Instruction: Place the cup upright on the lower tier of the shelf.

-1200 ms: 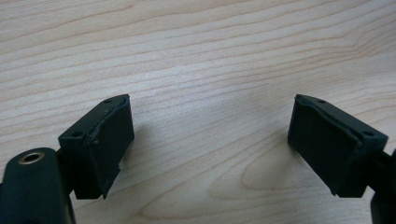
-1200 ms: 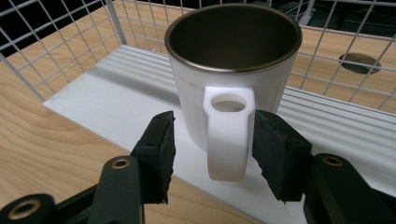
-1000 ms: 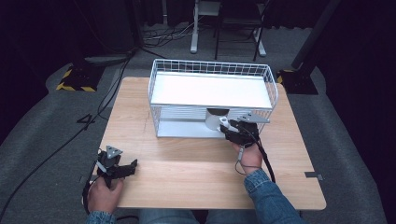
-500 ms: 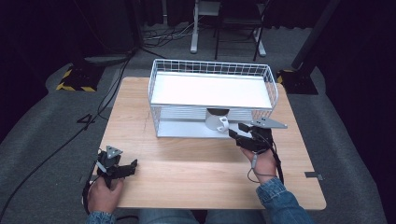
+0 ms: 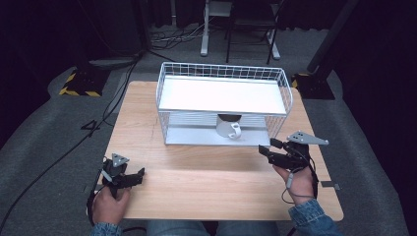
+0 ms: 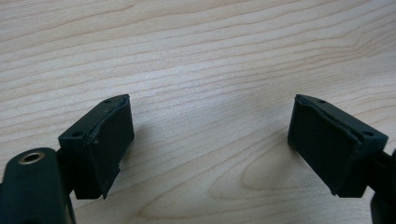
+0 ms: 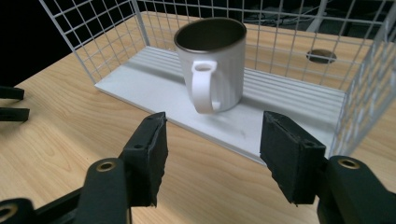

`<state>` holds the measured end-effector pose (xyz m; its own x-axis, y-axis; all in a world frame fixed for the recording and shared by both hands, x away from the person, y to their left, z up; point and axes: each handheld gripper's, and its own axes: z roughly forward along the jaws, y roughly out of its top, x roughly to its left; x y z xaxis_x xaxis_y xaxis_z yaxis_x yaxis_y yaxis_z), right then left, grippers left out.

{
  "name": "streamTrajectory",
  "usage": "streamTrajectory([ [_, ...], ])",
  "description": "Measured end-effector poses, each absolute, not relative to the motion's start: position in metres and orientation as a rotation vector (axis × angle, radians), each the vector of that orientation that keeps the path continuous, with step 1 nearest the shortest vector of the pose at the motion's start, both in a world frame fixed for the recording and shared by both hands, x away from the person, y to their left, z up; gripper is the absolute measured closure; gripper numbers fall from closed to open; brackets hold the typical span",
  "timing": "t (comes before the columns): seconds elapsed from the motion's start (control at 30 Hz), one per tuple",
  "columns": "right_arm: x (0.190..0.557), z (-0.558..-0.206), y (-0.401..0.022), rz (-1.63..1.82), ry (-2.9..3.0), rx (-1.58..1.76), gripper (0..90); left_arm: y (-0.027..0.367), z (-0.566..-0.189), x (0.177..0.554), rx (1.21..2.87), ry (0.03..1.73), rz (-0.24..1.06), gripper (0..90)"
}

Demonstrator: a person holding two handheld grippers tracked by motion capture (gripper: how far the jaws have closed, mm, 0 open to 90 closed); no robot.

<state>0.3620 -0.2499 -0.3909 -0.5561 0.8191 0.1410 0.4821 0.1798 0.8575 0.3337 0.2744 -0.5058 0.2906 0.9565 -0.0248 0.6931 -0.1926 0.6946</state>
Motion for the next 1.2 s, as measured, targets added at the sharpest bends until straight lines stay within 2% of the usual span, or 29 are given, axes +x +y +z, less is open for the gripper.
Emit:
streamTrajectory([
  [0.5,0.348,-0.405,-0.277,1.246,2.164,1.265,30.9,0.274,-0.506,0.334,1.961,1.470,0.565,14.7],
  [0.8,0.341,-0.430,-0.301,1.151,2.151,1.342,24.8,0.274,-0.506,0.334,1.961,1.470,0.566,14.7],
  [1.2,0.342,-0.465,-0.328,1.038,2.154,1.462,22.0,0.274,-0.506,0.334,1.962,1.470,0.565,14.7],
])
